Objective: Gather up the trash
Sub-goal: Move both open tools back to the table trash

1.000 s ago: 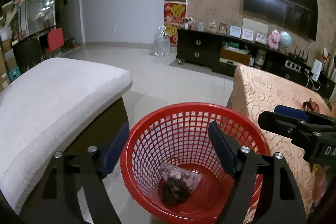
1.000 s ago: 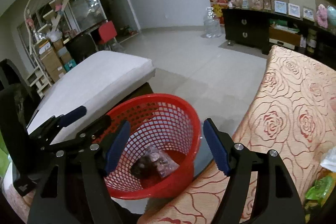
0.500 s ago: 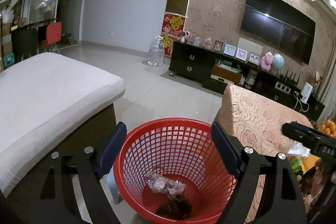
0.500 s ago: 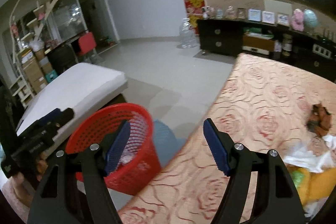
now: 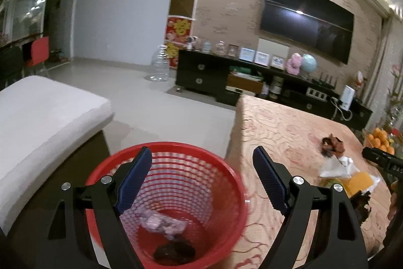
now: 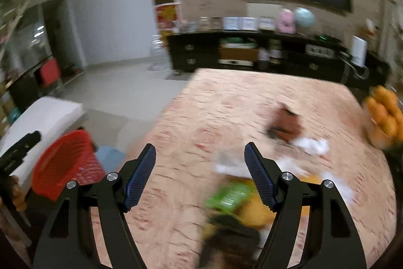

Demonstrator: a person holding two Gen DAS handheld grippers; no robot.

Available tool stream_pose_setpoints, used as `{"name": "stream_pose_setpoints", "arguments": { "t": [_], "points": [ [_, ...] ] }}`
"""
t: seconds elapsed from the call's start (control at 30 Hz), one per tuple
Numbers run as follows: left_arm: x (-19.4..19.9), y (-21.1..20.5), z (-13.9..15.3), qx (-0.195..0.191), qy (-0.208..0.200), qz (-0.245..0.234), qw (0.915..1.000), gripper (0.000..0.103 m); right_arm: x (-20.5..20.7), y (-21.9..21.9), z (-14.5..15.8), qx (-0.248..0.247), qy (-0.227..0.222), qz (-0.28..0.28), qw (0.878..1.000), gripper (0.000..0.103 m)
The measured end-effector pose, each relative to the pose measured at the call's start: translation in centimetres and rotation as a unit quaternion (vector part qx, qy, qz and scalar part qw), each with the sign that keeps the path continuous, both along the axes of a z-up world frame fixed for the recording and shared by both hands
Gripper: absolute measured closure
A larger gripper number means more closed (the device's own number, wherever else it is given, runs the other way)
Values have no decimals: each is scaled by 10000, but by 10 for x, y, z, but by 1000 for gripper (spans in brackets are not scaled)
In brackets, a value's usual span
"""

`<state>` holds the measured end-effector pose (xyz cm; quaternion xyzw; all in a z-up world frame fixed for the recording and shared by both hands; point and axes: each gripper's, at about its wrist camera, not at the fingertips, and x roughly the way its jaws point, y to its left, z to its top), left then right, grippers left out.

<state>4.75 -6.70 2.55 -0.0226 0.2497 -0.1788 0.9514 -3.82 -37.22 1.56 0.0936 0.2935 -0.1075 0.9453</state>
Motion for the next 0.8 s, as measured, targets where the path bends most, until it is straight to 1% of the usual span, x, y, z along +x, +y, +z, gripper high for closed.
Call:
{"name": "stream_pose_setpoints", "arguments": {
  "t": [0.1, 0.2, 0.37, 0.5, 0.6, 0.7, 0.8],
  "points": [
    [-6, -24, -1, 100, -21, -257, 9996, 24, -21, -27, -9, 140, 79, -413, 9990, 32],
    [-11, -42, -4, 188, -34, -454, 9988, 24, -42, -49, -17, 163, 119, -775, 9968, 32],
    [-22, -77, -11, 376, -12, -823, 9959, 24, -63, -72, -29, 271, 192, -1126, 9931, 32],
    [-27, -98, -18, 332, 123, -1145, 9928, 24, -74, -90, -37, 403, 236, -1328, 9900, 31],
    [-32, -118, -24, 369, 186, -1417, 9890, 24, -80, -100, -41, 499, 234, -1424, 9883, 31],
    [-43, -138, -33, 532, 229, -1716, 9835, 24, -82, -106, -44, 588, 237, -1447, 9874, 31],
    [-56, -159, -44, 767, 236, -2042, 9756, 24, -83, -109, -48, 654, 245, -1429, 9873, 31]
  ]
}}
